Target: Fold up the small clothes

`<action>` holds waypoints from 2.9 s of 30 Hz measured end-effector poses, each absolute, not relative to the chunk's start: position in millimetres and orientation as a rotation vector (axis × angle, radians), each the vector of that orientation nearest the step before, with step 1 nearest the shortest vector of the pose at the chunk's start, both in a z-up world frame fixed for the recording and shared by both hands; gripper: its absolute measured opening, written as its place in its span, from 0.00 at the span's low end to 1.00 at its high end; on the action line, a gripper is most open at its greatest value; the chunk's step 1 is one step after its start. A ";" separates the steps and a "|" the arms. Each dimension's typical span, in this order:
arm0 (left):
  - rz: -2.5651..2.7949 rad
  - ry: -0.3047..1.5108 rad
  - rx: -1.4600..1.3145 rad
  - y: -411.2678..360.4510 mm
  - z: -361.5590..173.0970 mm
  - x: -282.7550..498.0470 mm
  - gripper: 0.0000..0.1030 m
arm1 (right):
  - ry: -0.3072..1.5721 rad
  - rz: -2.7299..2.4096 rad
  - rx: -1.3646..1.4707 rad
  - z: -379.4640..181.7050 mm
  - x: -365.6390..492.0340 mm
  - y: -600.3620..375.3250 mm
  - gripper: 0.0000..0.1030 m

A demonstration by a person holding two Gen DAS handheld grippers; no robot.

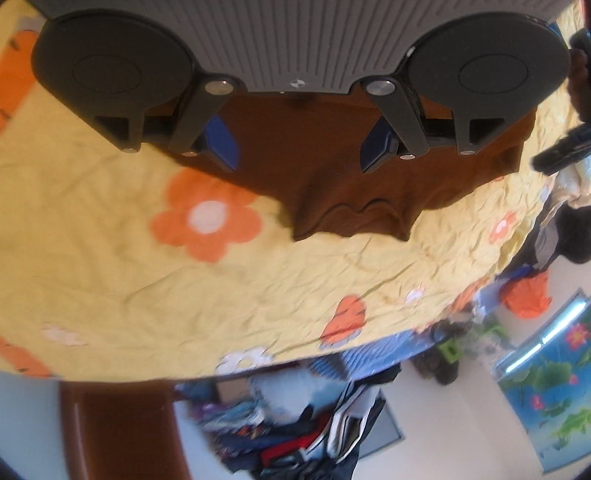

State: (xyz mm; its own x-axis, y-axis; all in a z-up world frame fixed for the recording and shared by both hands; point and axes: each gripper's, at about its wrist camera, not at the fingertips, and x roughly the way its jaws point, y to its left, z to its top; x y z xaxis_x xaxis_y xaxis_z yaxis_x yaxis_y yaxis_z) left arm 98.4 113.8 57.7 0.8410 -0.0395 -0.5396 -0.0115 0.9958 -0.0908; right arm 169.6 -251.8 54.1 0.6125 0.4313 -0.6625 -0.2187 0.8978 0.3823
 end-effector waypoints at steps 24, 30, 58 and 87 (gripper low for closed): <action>-0.290 0.841 -0.676 184.7 2.1 -131.9 0.88 | 1.033 0.498 0.785 -0.4 -104.7 -336.9 0.75; -0.339 0.941 -0.733 187.3 -0.9 -156.0 0.63 | 1.099 0.570 0.838 -4.3 -139.3 -326.1 0.71; -0.481 1.170 -0.732 171.8 -18.2 -190.2 0.06 | 1.190 0.590 0.932 -26.9 -169.4 -312.7 0.14; -0.290 0.985 -0.472 185.5 18.4 -38.0 0.60 | 0.969 0.441 0.927 -12.3 -25.1 -350.4 0.27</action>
